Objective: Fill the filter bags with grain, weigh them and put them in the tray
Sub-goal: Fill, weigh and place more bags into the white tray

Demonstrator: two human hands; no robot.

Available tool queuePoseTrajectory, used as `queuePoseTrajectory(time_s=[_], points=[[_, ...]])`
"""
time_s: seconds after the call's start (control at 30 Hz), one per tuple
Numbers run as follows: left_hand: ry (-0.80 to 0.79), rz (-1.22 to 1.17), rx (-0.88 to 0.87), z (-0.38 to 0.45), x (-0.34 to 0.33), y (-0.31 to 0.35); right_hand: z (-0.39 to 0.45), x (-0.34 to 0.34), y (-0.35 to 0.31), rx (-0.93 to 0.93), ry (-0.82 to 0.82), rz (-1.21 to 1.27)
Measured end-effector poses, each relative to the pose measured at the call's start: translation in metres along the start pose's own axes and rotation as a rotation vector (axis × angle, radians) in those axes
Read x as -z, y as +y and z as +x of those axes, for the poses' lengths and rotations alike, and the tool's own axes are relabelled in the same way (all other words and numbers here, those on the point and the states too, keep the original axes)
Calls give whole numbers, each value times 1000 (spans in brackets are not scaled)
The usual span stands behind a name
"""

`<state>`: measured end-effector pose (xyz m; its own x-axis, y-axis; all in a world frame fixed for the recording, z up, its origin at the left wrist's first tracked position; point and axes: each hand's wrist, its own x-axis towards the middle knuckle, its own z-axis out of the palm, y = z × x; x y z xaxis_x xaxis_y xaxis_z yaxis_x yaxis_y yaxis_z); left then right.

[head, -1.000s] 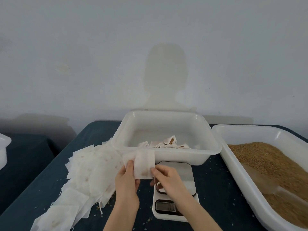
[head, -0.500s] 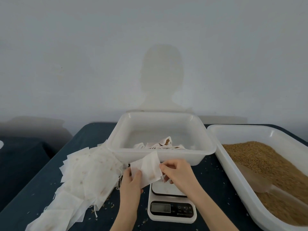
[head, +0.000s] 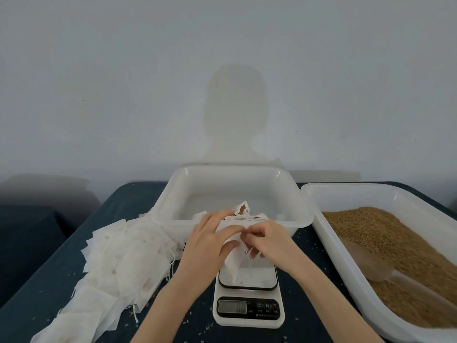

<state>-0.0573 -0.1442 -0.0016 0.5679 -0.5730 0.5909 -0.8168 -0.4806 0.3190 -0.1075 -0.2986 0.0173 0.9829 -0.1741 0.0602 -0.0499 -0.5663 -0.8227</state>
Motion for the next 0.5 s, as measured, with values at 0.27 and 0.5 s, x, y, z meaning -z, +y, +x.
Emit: queuePoseTrajectory(time_s=[0.27, 0.5], points=[[-37, -32, -69, 10, 1, -13, -4, 7, 2, -22, -90, 53], [131, -9, -125, 12, 4, -12, -7, 8, 6, -143, -99, 190]])
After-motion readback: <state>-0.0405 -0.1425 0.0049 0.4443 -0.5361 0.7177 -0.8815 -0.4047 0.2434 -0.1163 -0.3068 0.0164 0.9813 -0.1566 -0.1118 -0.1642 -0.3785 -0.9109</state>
